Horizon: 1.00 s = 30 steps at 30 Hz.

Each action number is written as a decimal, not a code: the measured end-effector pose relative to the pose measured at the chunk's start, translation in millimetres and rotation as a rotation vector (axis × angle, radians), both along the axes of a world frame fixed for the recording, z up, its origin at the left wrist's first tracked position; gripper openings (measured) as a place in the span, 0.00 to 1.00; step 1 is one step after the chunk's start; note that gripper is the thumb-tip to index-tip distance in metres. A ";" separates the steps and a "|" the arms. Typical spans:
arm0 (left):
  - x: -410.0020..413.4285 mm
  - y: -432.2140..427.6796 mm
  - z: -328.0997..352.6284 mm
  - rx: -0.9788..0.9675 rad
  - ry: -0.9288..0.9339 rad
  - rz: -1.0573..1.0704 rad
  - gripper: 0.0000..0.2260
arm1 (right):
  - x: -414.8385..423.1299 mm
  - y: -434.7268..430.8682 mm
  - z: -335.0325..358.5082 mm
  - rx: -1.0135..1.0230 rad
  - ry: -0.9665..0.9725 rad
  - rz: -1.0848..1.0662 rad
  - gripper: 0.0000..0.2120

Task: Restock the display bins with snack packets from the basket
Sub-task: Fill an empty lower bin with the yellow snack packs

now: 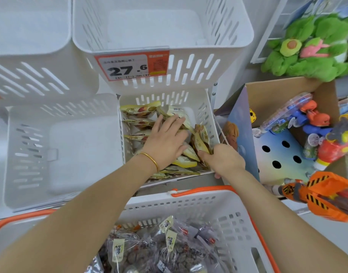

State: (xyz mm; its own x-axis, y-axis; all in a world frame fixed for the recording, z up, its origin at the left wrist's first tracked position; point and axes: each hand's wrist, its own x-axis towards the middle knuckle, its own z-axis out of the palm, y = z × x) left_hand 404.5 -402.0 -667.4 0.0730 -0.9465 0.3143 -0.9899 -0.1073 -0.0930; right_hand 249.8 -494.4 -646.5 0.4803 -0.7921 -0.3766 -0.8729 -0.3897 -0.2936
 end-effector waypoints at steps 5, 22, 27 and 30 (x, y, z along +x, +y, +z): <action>-2.6 6.6 -5.8 0.078 0.045 0.001 0.11 | 0.0 4.9 9.0 -0.292 -0.071 0.135 0.35; -42.6 84.5 45.6 0.019 0.347 0.066 0.10 | -50.2 37.5 22.3 -0.176 -0.058 0.169 0.09; -79.3 155.3 55.2 0.033 0.327 -0.019 0.13 | -94.5 92.6 64.1 -0.247 -0.225 0.201 0.08; -100.7 187.1 59.4 0.124 0.343 -0.039 0.06 | -118.6 138.4 94.2 0.144 -0.019 0.439 0.09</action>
State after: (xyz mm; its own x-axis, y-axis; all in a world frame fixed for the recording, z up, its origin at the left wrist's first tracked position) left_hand 303.8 -214.8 -608.0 0.1178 -0.9800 0.1607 -0.9688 -0.0778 0.2354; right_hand 131.2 -355.9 -552.3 0.7665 -0.4525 -0.4558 -0.6283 -0.6757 -0.3857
